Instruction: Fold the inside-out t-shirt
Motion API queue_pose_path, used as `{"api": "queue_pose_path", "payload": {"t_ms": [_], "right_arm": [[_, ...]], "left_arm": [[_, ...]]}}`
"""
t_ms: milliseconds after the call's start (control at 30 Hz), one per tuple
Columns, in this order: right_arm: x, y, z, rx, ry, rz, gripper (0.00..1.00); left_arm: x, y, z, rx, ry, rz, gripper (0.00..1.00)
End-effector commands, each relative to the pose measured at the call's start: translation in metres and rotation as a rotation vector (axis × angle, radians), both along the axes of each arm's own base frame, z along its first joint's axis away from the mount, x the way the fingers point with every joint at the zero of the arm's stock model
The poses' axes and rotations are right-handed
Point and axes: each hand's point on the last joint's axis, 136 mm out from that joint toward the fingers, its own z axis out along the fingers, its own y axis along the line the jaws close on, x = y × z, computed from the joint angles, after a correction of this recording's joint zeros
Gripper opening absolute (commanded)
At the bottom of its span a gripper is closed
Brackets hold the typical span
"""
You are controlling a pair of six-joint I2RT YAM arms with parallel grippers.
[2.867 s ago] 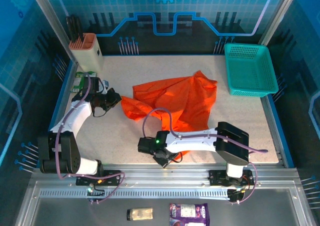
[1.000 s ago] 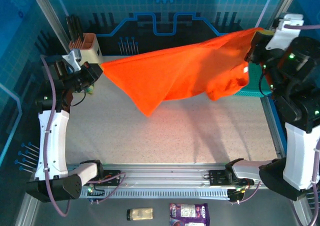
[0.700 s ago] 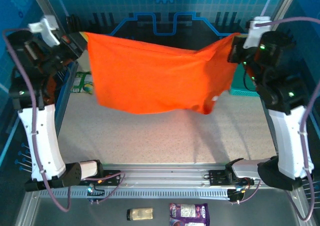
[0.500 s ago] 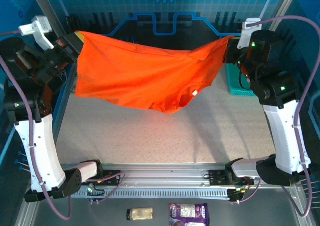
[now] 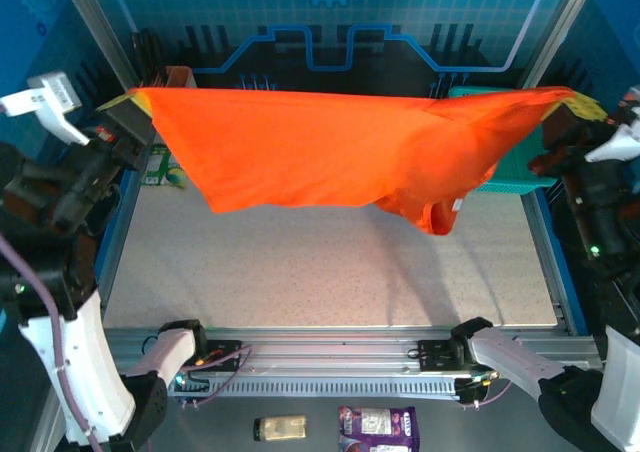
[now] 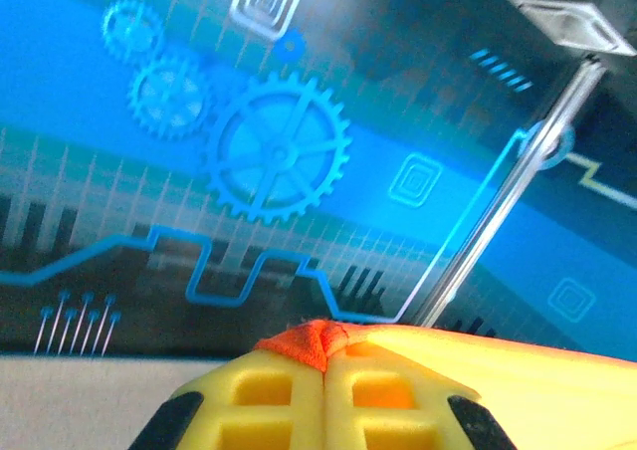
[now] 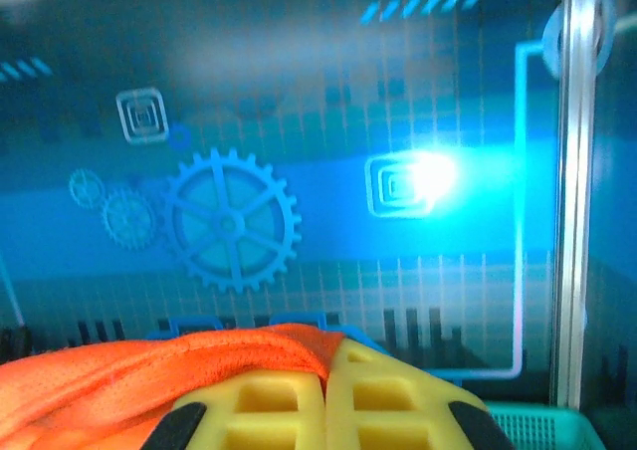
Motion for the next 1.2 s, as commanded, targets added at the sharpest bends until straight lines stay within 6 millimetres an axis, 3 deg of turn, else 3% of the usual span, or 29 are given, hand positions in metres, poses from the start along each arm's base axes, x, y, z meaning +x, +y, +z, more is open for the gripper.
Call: {"api": "queue_pose_path", "payload": {"t_ms": [0,100,233,433,533,633,700,833,1000,1067,1167], "right_arm": [[-0.004,-0.01,0.029,-0.017,-0.091,-0.062,0.0],[0.014,-0.006,0.034,-0.057,-0.073,-0.087,0.0],[0.051,0.002,0.024,-0.079,-0.004,-0.112,0.0],[0.125,0.014,-0.017,-0.086,0.108,-0.168,0.0],[0.171,0.011,-0.048,-0.013,0.185,-0.16,0.0],[0.206,0.009,-0.061,0.063,0.205,-0.133,0.0],[0.224,0.005,-0.057,0.098,0.188,-0.133,0.0],[0.253,-0.009,-0.033,0.183,0.143,-0.118,0.0],[0.275,-0.015,-0.008,0.204,0.068,-0.061,0.0],[0.28,-0.017,-0.008,0.209,0.072,-0.035,0.0],[0.282,-0.011,-0.025,0.199,0.124,0.007,0.0]], "left_arm": [[0.004,0.006,0.012,0.0,-0.027,0.026,0.0],[0.022,0.006,0.009,-0.016,-0.004,0.001,0.0],[0.064,0.008,-0.01,-0.06,0.073,-0.051,0.0],[0.137,0.014,-0.059,-0.166,0.181,-0.121,0.0],[0.175,0.019,-0.088,-0.225,0.23,-0.131,0.0],[0.21,0.022,-0.105,-0.254,0.264,-0.141,0.0],[0.233,0.025,-0.106,-0.254,0.272,-0.139,0.0],[0.276,0.033,-0.082,-0.264,0.243,-0.147,0.0],[0.311,0.036,-0.059,-0.27,0.215,-0.151,0.0],[0.319,0.037,-0.056,-0.283,0.213,-0.155,0.0],[0.323,0.035,-0.063,-0.281,0.241,-0.167,0.0]]}}
